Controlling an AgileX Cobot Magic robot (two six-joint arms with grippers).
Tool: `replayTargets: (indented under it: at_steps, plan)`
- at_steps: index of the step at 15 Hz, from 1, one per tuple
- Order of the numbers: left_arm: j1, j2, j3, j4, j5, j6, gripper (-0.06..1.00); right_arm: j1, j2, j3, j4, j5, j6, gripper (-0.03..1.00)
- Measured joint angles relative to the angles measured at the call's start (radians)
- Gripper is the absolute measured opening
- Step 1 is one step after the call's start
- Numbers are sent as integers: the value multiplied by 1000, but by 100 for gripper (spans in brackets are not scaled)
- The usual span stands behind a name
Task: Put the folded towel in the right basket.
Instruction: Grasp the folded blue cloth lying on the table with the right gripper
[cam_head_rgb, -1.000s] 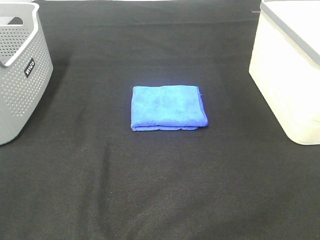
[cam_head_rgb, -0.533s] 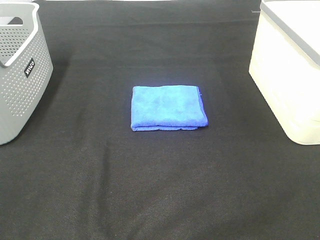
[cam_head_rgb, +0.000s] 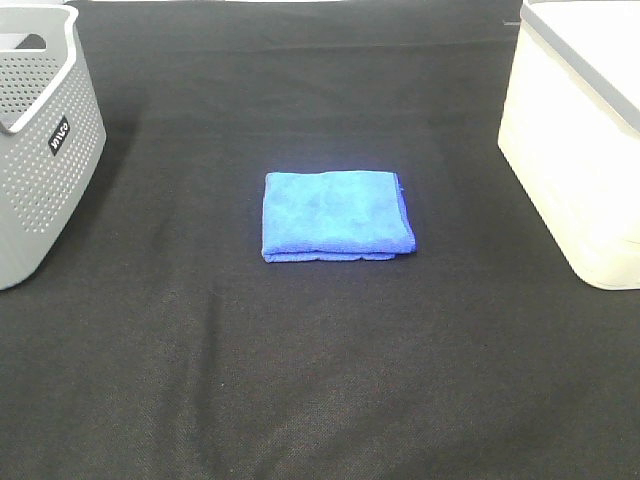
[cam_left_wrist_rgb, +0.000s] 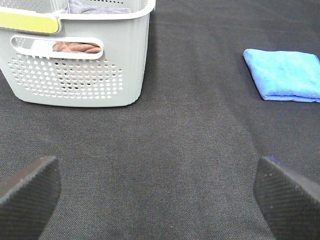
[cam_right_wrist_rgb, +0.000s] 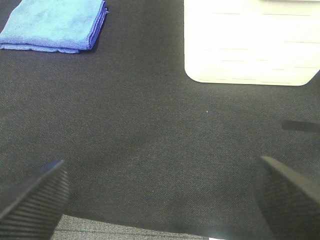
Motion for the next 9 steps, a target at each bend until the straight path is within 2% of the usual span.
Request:
replayTargets:
  at_steps: [9]
  plan:
    - [0, 0, 0, 0, 0, 0, 97, 0, 0, 0, -4, 0, 0, 98]
